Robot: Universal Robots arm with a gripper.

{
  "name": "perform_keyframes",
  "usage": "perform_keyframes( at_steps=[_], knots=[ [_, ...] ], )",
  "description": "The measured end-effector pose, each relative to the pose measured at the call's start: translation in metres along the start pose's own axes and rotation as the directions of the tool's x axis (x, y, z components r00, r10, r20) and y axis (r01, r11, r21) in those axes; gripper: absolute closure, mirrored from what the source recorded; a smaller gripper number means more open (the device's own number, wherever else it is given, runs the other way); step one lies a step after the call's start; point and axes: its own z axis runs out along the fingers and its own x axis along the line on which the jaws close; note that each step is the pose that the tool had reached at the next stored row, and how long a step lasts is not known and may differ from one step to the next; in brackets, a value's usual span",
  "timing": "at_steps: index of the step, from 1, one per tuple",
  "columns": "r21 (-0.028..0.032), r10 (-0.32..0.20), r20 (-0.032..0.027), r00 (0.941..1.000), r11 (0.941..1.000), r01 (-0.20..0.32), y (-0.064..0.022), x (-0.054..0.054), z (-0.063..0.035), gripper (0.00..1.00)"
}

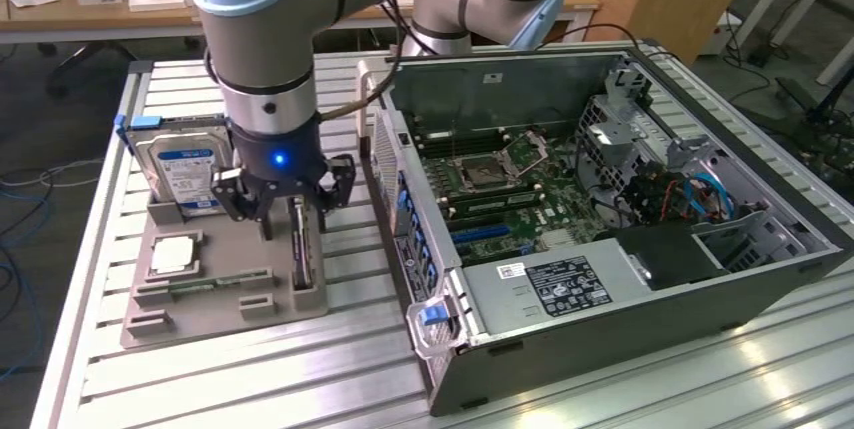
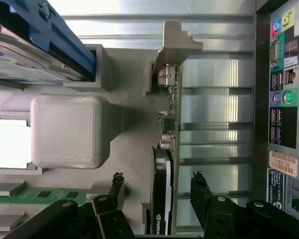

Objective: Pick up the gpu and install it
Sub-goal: 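Pick up the gpu and move the gpu toward the slot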

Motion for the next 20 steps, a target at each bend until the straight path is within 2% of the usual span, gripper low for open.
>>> perform_keyframes(
  at_steps=[12,20],
  knots=[
    [0.0,0.032,0.0012,0.9995,0.9995,-0.032,0.0017,-0.002,0.0213,0.35],
    [0.0011,0.033,0.0011,0.9995,0.9995,-0.033,0.0018,-0.002,0.0215,0.35]
  ],
)
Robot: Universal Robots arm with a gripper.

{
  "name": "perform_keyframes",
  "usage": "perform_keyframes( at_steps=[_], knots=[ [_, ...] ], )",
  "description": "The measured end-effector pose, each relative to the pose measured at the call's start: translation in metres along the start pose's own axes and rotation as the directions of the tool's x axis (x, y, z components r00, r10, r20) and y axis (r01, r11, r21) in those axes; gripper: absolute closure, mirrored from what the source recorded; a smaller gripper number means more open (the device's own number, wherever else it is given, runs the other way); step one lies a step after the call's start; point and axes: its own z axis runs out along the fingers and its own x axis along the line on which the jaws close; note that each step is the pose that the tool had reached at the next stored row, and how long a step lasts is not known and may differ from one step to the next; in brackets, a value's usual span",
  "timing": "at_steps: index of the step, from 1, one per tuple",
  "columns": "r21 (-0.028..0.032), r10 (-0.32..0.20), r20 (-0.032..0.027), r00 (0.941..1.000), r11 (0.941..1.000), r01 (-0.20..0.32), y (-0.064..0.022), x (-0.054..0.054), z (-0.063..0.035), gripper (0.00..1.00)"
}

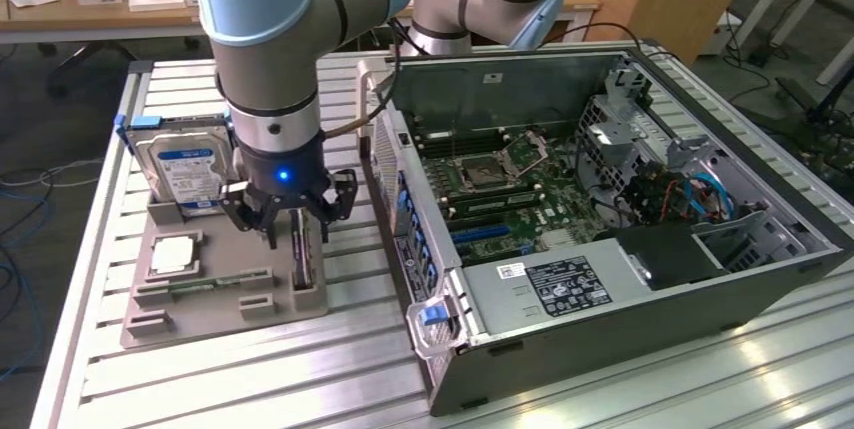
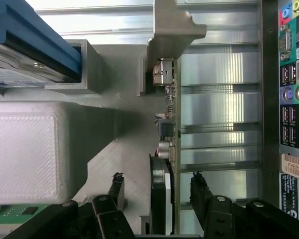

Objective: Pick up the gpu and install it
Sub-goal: 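Pick up the gpu and move the gpu toward the slot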

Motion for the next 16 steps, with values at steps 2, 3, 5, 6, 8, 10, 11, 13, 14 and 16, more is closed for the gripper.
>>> perform_keyframes(
  at_steps=[2,3,5,6,8,10,11,13,14,16],
  knots=[
    [-0.0003,0.0,0.0003,1.0,1.0,0.0,0.0,0.0,0.001,0.36],
    [-0.0002,0.0,0.0002,1.0,1.0,0.0,0.0,0.0,0.0015,0.44],
    [0.0,0.0,0.0,1.0,1.0,0.0,0.0001,0.0,0.0023,0.44],
    [0.0001,0.001,-0.0001,1.0,1.0,-0.001,0.0003,0.0001,0.0024,0.44],
    [0.0,0.002,0.0002,1.0,1.0,-0.002,0.0025,0.0002,0.0028,0.45],
    [-0.0001,0.004,0.0002,1.0,1.0,-0.004,0.0034,0.0002,0.0029,0.52],
    [0.0,0.004,0.0001,1.0,1.0,-0.004,0.0034,0.0002,0.0029,0.52],
    [0.0,0.005,0.0001,1.0,1.0,-0.005,0.0033,0.0002,0.003,0.52],
    [0.0,0.005,0.0002,1.0,1.0,-0.005,0.0033,0.0001,0.003,0.54],
    [-0.0001,0.005,0.0002,1.0,1.0,-0.005,0.0032,0.0001,0.003,0.54]
  ],
)
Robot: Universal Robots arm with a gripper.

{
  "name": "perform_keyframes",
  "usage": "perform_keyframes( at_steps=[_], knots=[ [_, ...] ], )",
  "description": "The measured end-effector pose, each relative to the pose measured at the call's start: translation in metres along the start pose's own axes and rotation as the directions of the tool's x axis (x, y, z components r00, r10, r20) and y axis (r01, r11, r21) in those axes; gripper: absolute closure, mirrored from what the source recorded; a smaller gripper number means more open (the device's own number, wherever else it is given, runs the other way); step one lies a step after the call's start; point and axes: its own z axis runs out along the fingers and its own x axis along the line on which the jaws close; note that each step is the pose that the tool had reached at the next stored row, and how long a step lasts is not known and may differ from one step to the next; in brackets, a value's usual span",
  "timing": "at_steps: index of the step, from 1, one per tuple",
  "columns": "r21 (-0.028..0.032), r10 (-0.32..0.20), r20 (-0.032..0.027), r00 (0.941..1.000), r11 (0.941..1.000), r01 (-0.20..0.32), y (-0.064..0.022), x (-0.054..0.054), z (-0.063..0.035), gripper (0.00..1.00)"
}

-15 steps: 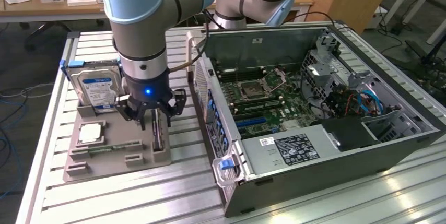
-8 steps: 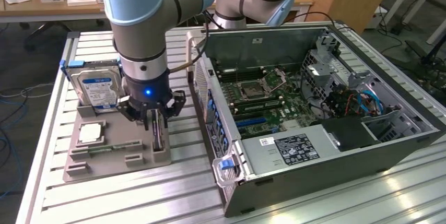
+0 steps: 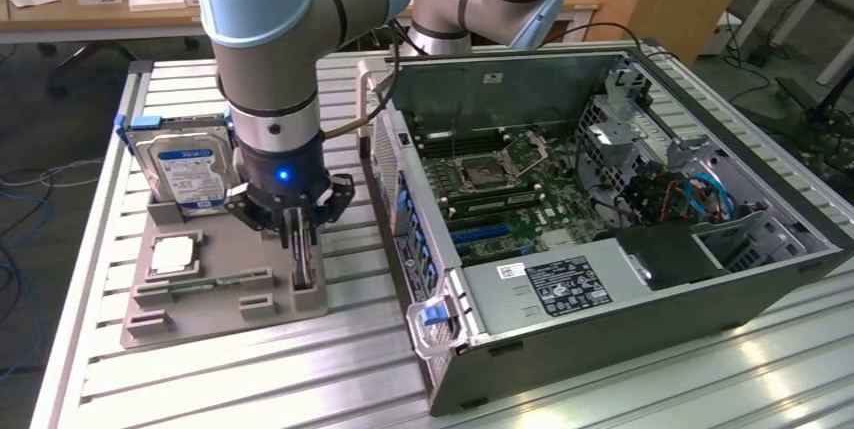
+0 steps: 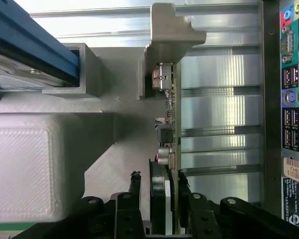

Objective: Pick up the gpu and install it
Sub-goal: 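Pick up the gpu and move the gpu toward the slot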

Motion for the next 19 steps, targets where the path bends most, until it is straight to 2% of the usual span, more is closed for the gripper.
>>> perform_keyframes(
  at_steps=[1,5,6,19],
  knots=[
    [0.0,0.0,0.0,1.0,1.0,0.0,0.0,0.0,0.0,0.6],
    [0.0002,0.0,-0.0002,1.0,1.0,0.0,-0.0001,-0.0001,0.0,0.62],
    [0.0001,0.0,-0.0001,1.0,1.0,0.0,-0.0001,-0.0001,0.0001,0.69],
    [0.0,0.0,0.0,1.0,1.0,0.0,0.0,-0.0002,-0.0013,0.72]
  ],
)
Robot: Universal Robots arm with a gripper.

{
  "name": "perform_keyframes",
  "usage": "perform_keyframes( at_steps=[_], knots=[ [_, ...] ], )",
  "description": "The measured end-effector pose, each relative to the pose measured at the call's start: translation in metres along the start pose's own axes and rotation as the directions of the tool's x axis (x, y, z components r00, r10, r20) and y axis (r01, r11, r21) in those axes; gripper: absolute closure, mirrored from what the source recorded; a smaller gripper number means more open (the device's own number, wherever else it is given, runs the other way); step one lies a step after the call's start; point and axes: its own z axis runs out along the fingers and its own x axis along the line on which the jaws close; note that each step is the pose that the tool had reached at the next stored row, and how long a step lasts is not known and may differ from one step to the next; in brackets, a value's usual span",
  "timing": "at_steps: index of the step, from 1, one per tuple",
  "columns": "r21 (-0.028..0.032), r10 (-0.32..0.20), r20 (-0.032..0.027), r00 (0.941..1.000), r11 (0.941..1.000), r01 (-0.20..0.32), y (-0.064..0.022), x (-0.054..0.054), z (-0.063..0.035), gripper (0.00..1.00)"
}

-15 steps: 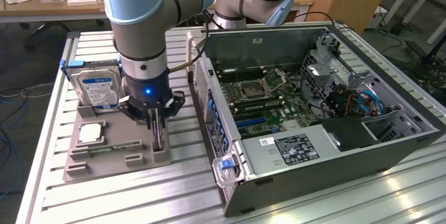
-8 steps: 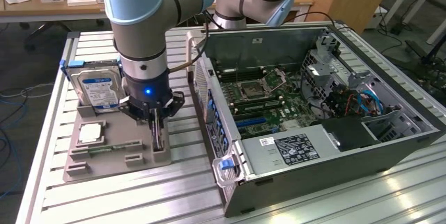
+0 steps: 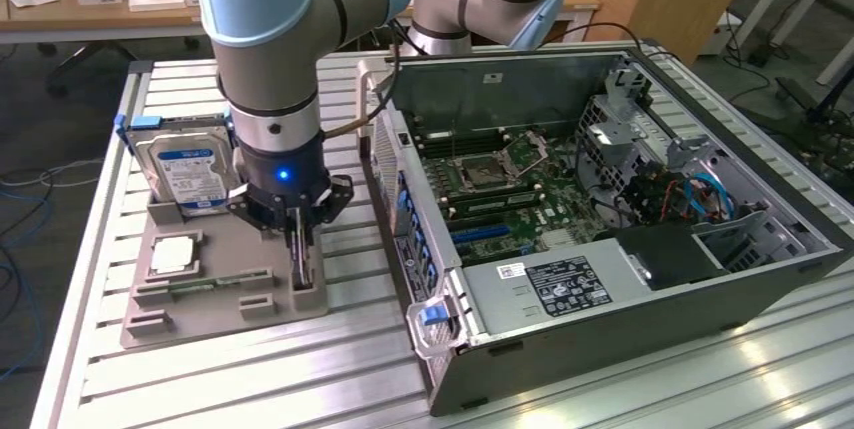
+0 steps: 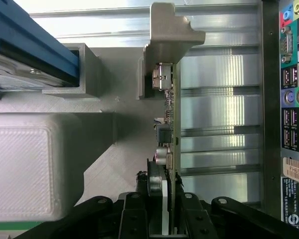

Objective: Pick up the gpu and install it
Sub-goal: 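Pick up the gpu and move the gpu toward the slot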

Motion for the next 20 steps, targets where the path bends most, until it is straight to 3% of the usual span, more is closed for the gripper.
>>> perform_keyframes(
  at_steps=[20],
  knots=[
    [-0.0006,0.0,0.0,1.0,1.0,0.0,0.0008,0.0,-0.0297,0.72]
  ],
)
